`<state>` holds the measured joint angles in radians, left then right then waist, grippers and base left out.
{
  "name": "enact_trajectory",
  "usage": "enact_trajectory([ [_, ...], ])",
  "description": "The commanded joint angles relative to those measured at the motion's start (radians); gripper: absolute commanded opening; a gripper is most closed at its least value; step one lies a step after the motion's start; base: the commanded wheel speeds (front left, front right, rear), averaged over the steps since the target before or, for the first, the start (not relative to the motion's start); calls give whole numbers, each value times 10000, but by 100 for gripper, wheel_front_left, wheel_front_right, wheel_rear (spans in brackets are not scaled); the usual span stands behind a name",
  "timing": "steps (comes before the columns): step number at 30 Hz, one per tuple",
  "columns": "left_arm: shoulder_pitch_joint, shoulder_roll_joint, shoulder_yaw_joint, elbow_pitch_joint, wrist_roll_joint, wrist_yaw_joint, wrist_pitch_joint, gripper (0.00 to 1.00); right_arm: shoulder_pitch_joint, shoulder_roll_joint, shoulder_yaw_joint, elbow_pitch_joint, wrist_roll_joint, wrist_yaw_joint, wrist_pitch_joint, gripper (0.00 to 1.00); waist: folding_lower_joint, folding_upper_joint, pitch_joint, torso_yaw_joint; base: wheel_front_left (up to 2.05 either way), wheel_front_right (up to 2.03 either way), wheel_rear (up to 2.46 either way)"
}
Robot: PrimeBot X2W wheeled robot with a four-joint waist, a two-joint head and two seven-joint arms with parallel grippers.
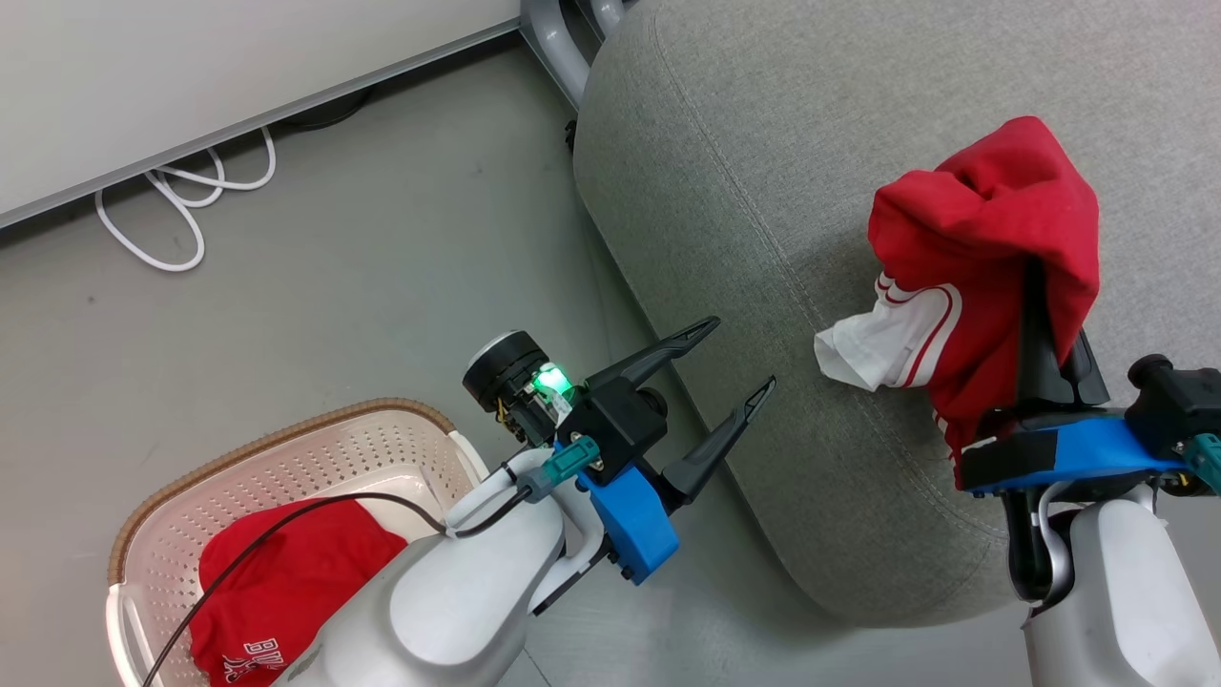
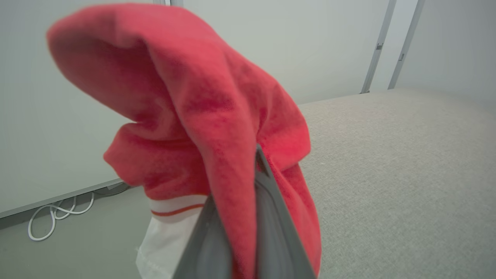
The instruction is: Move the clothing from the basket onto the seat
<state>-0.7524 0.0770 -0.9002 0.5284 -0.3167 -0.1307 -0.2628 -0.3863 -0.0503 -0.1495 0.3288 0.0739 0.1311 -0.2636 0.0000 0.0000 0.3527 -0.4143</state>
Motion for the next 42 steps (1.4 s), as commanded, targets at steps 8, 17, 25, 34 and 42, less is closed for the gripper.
enact_trajectory([
  [8, -132, 107, 91, -98, -22, 7, -31, 100, -331, 1, -31, -330, -92, -7, -15, 0, 0, 0, 147, 44, 0, 0, 0],
  [17, -735, 378, 214, -243, 309, 24, -18, 100, -2635, -493, -1023, -1389, -350, -8, -17, 0, 0, 0, 1575, 175, 0, 0, 0],
  [25, -1734, 821, 150, -742, 643, 20, 323, 100, -5025, -2026, -2968, -1938, 282, -8, -13, 0, 0, 0, 3626, 542, 0, 0, 0],
  [34, -2324, 1492, 247, -2069, 903, 142, 893, 100, -6323, -3780, -4371, -480, 628, -7, -13, 0, 0, 0, 5265, 836, 0, 0, 0],
  [42, -2450, 1799, 331, -2876, 924, 343, 1198, 100, -6368, -3693, -4585, 1753, 144, -8, -18, 0, 0, 0, 5934, 997, 0, 0, 0],
])
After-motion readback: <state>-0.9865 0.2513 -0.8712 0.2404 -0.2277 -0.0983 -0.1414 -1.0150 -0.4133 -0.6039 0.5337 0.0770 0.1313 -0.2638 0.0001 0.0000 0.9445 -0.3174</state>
